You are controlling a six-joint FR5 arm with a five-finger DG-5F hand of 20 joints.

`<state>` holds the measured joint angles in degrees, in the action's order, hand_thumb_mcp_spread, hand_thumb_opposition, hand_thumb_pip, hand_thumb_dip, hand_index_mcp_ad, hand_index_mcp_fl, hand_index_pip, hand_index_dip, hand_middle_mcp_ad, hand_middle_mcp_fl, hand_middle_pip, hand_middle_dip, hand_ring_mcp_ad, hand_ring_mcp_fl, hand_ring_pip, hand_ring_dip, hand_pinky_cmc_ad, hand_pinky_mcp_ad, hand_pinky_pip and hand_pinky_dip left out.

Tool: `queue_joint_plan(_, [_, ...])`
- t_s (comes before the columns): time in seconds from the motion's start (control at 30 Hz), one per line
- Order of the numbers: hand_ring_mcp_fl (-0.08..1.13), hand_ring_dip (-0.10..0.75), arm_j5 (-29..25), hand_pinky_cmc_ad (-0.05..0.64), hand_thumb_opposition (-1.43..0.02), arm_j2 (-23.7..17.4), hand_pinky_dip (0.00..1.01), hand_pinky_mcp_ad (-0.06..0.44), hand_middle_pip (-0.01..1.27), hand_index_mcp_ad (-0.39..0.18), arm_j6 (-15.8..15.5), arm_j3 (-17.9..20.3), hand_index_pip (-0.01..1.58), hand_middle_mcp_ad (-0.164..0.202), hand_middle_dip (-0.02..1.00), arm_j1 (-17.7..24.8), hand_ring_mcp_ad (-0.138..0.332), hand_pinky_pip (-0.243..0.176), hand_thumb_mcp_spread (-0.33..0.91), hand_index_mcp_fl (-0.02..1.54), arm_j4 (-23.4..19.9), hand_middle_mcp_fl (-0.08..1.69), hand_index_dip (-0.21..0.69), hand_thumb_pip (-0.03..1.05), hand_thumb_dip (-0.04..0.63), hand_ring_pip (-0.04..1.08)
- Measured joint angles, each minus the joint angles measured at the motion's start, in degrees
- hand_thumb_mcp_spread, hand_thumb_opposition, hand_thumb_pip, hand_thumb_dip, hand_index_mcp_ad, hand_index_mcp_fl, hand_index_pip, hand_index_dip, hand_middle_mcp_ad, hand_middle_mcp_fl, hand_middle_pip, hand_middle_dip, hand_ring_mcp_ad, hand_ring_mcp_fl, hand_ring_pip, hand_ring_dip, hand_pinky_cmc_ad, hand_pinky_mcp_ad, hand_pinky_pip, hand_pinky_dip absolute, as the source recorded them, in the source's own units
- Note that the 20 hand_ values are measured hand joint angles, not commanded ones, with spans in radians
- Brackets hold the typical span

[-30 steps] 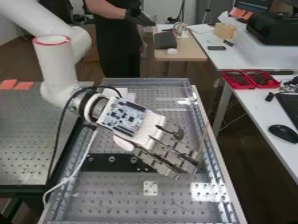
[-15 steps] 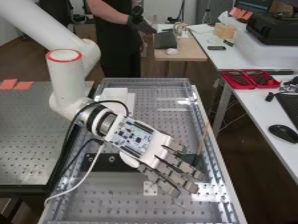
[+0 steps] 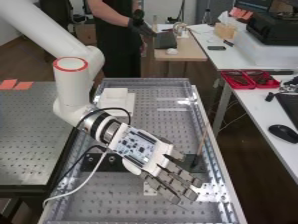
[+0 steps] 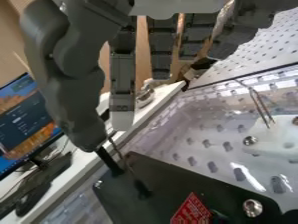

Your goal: Grab the drill bit and place it in the clear container

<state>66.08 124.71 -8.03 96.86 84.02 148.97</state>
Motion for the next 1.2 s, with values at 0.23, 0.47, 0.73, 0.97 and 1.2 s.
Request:
queue_joint_plan(0.23, [0.00, 0.007, 0.38, 0.227, -0.84, 0.73, 0.14, 0.119, 0.12, -0.122, 0.07, -0.46, 1.17, 0.070, 0.18, 0.04, 0.086, -0.075, 0.48, 0.40, 0.08, 0.19, 0.398, 0.52, 0.272, 0.10])
queue_joint_plan(0.47, [0.00, 0.009, 0.61, 0.243, -0.83, 0.95, 0.14, 0.119, 0.13, -0.122, -0.17, -0.77, 1.16, 0.070, 0.19, -0.05, 0.082, -0.075, 0.50, 0.42, 0.12, 0.19, 0.396, 0.52, 0.272, 0.10])
queue_joint_plan(0.73, [0.01, 0.009, 1.03, 0.241, -0.85, 1.25, 0.14, 0.119, 0.13, -0.133, -0.28, -1.18, 1.18, 0.070, 0.19, -0.19, 0.082, -0.075, 0.50, 0.46, 0.52, 0.20, 0.393, 0.51, 0.272, 0.10])
queue_joint_plan(0.97, [0.02, 0.005, 1.53, 0.246, -0.85, 1.42, 0.14, 0.117, 0.12, -0.136, -0.55, -1.55, 1.18, 0.072, 0.19, -0.25, 0.086, -0.075, 0.50, 0.46, 0.70, 0.21, 0.396, 0.51, 0.272, 0.10])
queue_joint_plan(1.2, [0.02, 0.005, 1.90, 0.262, -0.86, 1.73, 0.14, 0.119, 0.12, -0.134, -1.15, -2.19, 1.17, 0.068, 0.19, -0.47, 0.082, -0.075, 0.52, 0.47, 1.05, 0.21, 0.396, 0.51, 0.272, 0.10])
